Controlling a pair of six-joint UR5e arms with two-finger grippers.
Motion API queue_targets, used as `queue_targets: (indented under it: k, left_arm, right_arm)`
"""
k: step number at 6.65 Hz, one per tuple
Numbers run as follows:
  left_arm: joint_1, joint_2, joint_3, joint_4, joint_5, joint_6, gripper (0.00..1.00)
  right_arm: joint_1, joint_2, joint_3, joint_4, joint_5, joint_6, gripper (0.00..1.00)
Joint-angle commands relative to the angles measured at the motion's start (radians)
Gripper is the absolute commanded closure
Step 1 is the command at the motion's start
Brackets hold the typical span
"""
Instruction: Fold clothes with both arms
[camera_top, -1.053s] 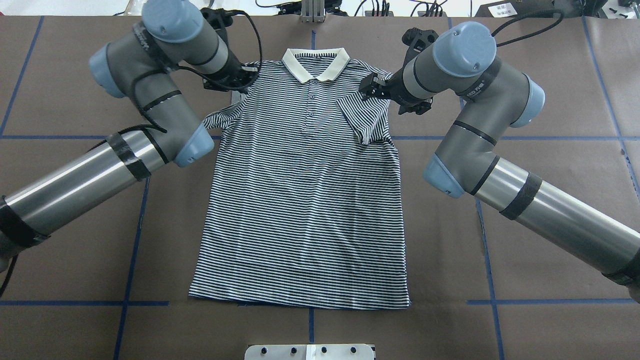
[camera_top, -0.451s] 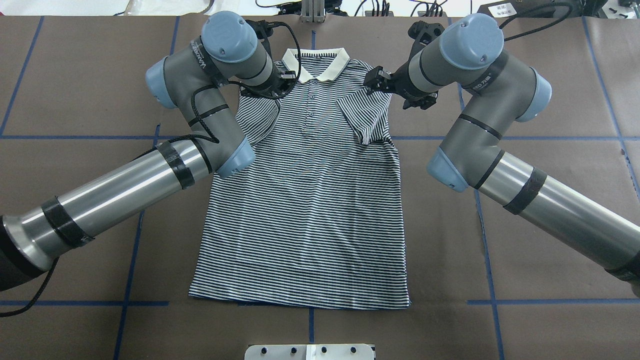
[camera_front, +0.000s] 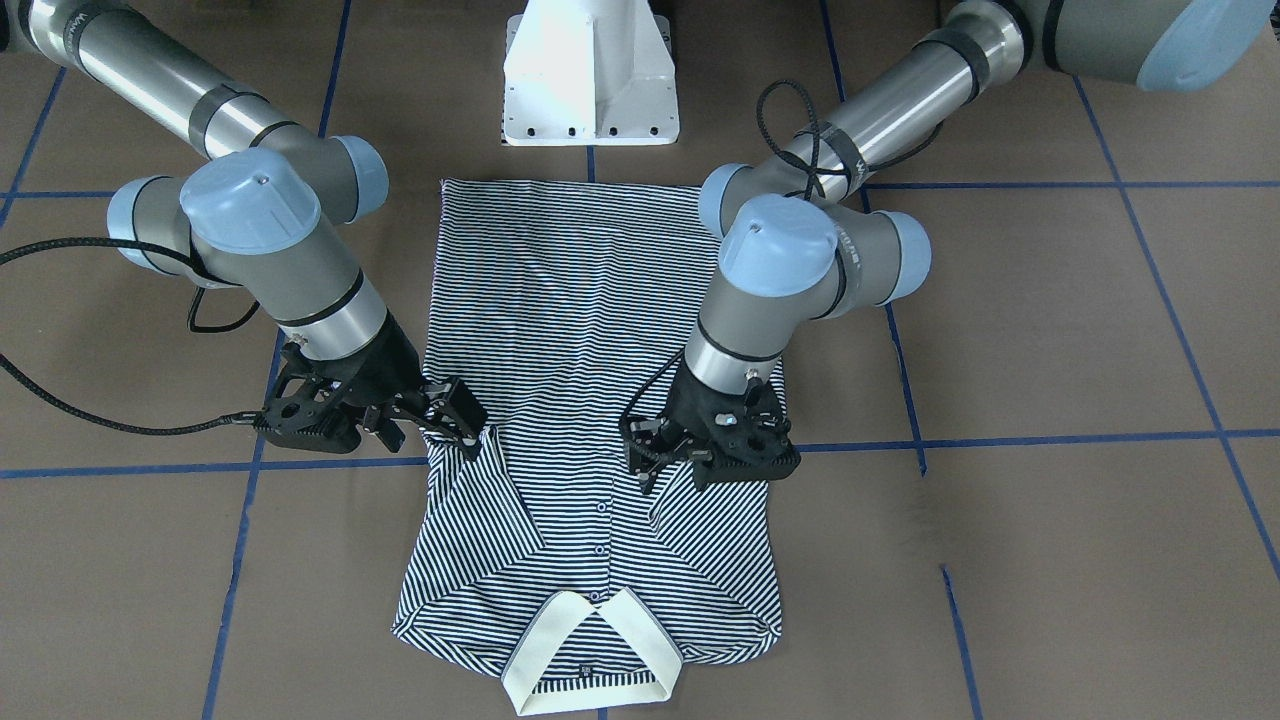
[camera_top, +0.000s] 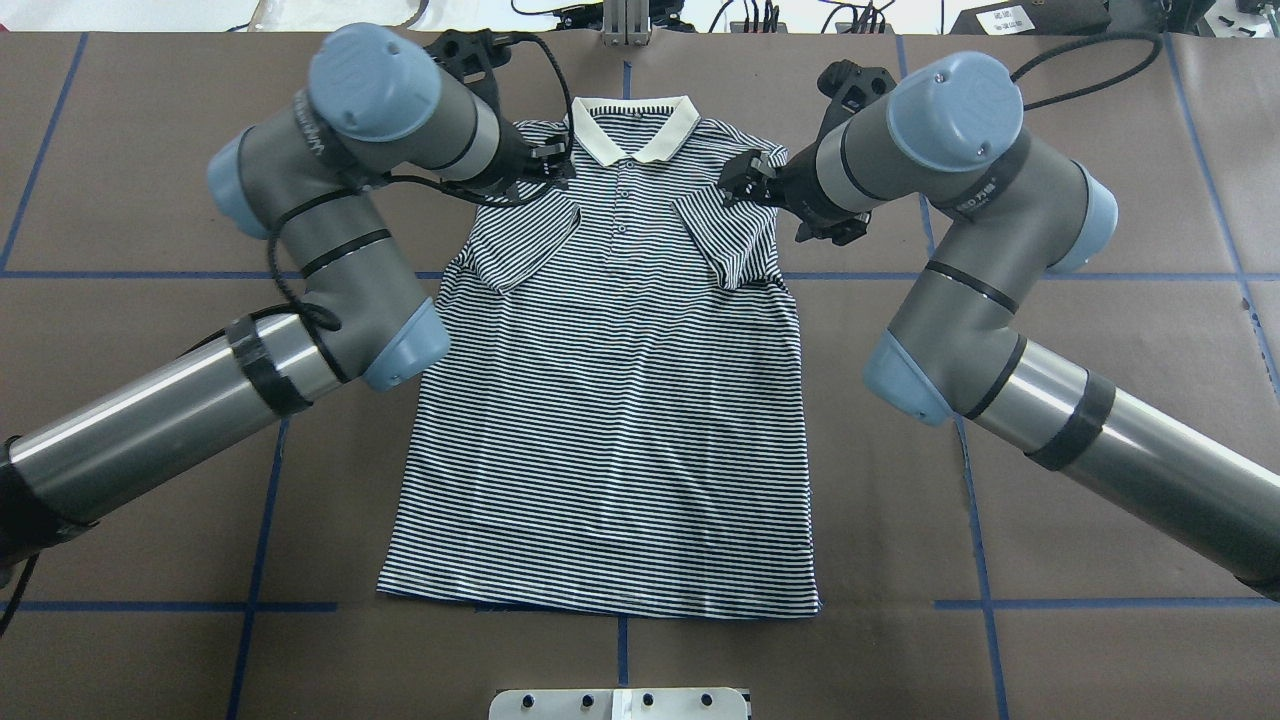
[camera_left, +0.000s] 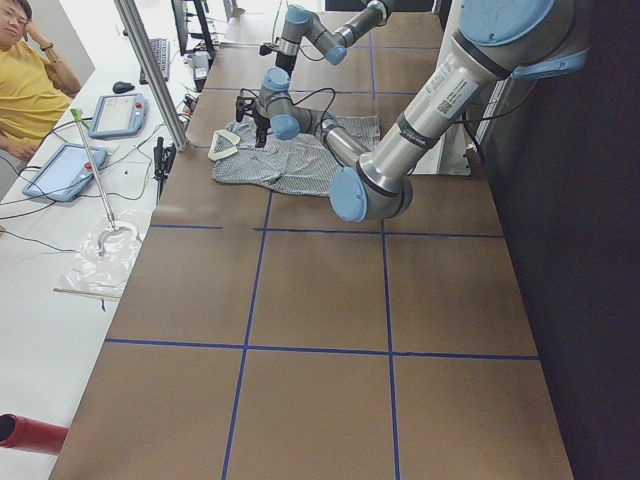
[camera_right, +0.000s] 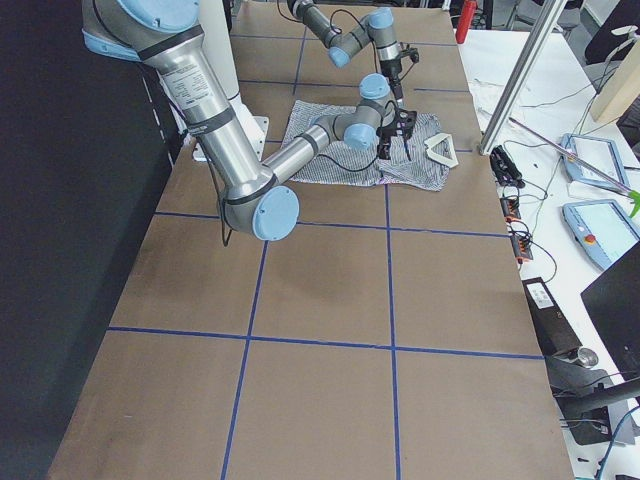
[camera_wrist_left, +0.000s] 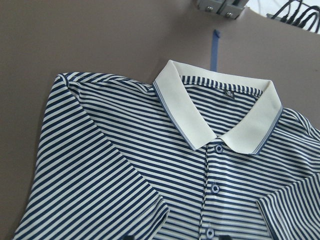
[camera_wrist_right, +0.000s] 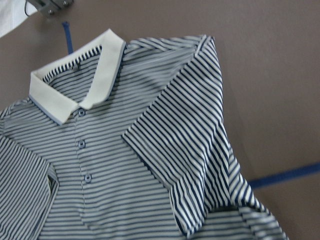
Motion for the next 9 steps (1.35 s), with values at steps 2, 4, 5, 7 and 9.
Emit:
queue_targets:
  k: [2, 4, 5, 7, 9]
  left_arm:
    - [0.012, 0.223, -0.261, 0.0, -0.103, 0.034, 0.37]
    - [0.012, 0.272, -0.275, -0.006, -0.106, 0.03, 0.35]
    - [0.015, 0.315, -0.29, -0.008, -0.096, 0.03, 0.34]
    - [0.053, 0.328, -0.3, -0.01, -0.055, 0.027, 0.32]
    - [0.064, 0.328, -0.306, -0.01, -0.053, 0.025, 0.29]
  right_arm:
    - [-0.421, -0.177, 0.421, -0.366, -0.375, 0.335, 0.02]
    - [-0.641, -0.264, 0.471, -0.491, -0.534, 0.58, 0.07]
    - [-0.692, -0.262, 0.46, -0.513, -0.54, 0.668, 0.15]
    - [-0.69, -0.264, 0.415, -0.527, -0.533, 0.669, 0.16]
    - [-0.691, -0.27, 0.407, -0.528, -0.531, 0.669, 0.22]
